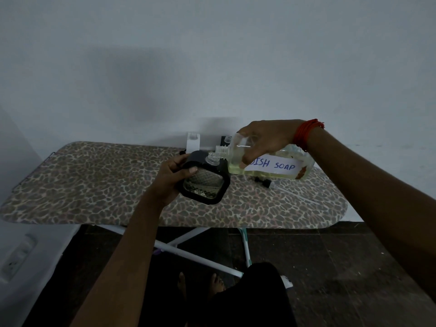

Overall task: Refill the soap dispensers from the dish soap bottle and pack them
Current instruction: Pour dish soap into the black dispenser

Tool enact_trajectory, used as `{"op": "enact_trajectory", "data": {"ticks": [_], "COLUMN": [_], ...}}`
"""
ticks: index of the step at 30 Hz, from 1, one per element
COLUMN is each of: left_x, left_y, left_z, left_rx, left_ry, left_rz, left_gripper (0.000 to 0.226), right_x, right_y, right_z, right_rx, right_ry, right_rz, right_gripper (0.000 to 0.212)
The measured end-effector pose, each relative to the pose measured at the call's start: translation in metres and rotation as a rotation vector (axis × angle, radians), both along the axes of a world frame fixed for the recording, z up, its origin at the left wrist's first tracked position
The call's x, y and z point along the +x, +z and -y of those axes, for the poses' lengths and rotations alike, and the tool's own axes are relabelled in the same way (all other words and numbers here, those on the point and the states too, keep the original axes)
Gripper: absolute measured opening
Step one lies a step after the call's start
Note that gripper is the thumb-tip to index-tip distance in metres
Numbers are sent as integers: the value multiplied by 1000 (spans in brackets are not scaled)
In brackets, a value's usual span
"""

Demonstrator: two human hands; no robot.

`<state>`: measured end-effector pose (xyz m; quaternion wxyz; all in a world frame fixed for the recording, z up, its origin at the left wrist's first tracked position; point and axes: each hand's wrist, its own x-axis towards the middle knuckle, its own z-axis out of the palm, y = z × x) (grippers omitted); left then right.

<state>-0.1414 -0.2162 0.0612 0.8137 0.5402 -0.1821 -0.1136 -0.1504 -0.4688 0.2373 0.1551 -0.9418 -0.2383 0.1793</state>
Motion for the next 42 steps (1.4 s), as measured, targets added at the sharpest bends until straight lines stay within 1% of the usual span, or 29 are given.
{"op": "enact_trajectory", "data": {"ticks": [6, 14, 17, 23, 28, 33, 42], "left_x": [1, 0, 0, 2, 3, 3, 3], "left_y": [0, 1, 0, 1, -1, 0, 2], "left_z": [0, 1, 1, 1, 1, 1, 2], "left_rx": [7, -8, -9, -20, -30, -38, -48], "left_ry": [5, 7, 4, 0, 7, -16, -23], "left_rz": [-1, -12, -10, -12, -11, 1, 1], "left_gripper": [85, 87, 86, 84, 90, 80, 69], "right_x": [0, -3, -4, -6, -7, -5, -4], "right_y": [0, 4, 5, 7, 9, 8, 9], "right_z": [0, -2, -2, -3, -4, -3, -3], "right_rx": [14, -20, -18, -12, -9, 10, 3], "right_ry": [1, 20, 13, 17, 21, 7, 15], "right_rz": [-13, 10, 14, 7, 0, -11, -7], "right_gripper": [26, 29, 32, 31, 29, 22, 24]}}
